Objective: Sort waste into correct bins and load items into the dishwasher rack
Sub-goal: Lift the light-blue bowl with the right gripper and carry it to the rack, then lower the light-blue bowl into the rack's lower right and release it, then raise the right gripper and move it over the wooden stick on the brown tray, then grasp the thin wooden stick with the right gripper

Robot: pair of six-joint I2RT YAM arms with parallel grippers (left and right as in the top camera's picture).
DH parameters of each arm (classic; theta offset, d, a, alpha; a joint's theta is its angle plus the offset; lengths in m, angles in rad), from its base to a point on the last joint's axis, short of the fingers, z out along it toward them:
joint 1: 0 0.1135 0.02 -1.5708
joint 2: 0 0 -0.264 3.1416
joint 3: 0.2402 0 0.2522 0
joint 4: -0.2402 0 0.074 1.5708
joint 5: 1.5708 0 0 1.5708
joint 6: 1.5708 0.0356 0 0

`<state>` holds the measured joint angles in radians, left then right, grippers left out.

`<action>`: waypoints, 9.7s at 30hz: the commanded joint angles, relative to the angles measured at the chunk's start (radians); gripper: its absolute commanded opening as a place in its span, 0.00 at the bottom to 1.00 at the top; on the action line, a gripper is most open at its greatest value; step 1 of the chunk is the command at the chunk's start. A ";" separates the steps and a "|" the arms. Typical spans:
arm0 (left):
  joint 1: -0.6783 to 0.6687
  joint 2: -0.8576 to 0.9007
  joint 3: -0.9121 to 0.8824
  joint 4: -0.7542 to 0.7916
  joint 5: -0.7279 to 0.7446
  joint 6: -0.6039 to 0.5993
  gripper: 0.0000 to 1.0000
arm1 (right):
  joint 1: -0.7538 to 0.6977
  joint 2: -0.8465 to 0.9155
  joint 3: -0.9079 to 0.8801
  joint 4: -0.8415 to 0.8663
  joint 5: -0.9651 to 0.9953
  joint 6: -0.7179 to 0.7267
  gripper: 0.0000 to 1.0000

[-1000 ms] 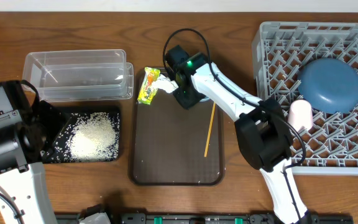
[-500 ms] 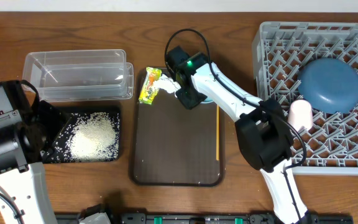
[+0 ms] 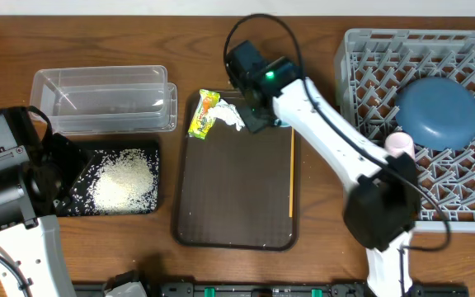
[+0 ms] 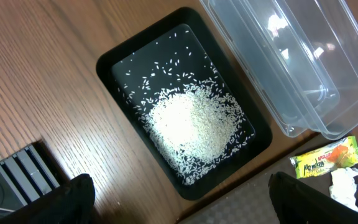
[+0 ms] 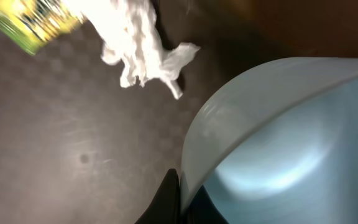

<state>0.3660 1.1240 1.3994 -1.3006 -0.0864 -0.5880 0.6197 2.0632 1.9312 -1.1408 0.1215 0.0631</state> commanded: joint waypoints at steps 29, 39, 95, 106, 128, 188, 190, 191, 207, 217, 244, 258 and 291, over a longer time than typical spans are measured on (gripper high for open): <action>0.006 -0.001 0.012 0.000 -0.019 -0.008 0.92 | -0.794 0.008 -0.013 0.397 -1.113 0.063 0.01; 0.006 -0.001 0.012 0.000 -0.019 -0.008 0.92 | -0.805 -0.186 -0.013 0.127 -0.753 0.036 0.01; 0.006 -0.001 0.012 0.000 -0.019 -0.008 0.92 | -1.496 -0.507 -0.673 0.238 -1.413 -0.282 0.01; 0.006 -0.001 0.012 0.000 -0.019 -0.008 0.92 | -1.571 -0.507 -0.884 0.353 -1.416 -0.303 0.01; 0.006 -0.001 0.012 0.000 -0.019 -0.008 0.92 | -1.686 -0.507 -0.938 0.338 -1.165 -0.089 0.15; 0.006 -0.001 0.012 0.000 -0.019 -0.008 0.92 | -1.268 -0.735 -0.937 0.297 -0.238 0.357 0.01; 0.006 -0.001 0.012 0.000 -0.019 -0.008 0.92 | -1.270 -0.729 -0.937 0.284 -0.200 0.359 0.01; 0.006 -0.001 0.012 0.000 -0.020 -0.008 0.92 | -1.270 -0.729 -0.937 0.280 -0.182 0.359 0.01; 0.006 -0.001 0.012 0.000 -0.019 -0.008 0.92 | -1.270 -0.735 -0.924 0.145 -0.002 0.498 0.01; 0.006 -0.001 0.012 0.000 -0.019 -0.008 0.92 | -1.256 -0.902 -0.803 0.120 -0.554 0.264 0.09; 0.006 -0.001 0.012 0.000 -0.019 -0.008 0.92 | -0.090 -0.375 -0.355 0.002 -0.156 0.272 0.99; 0.006 -0.001 0.012 0.000 -0.019 -0.008 0.92 | -0.057 -0.063 -0.364 0.011 -0.234 0.439 0.70; 0.006 -0.001 0.012 0.000 -0.019 -0.008 0.92 | -0.037 0.005 -0.557 0.201 -0.156 0.529 0.66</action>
<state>0.3660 1.1240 1.3994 -1.3006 -0.0864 -0.5880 0.5598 2.0552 1.4052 -0.9485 -0.0555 0.5701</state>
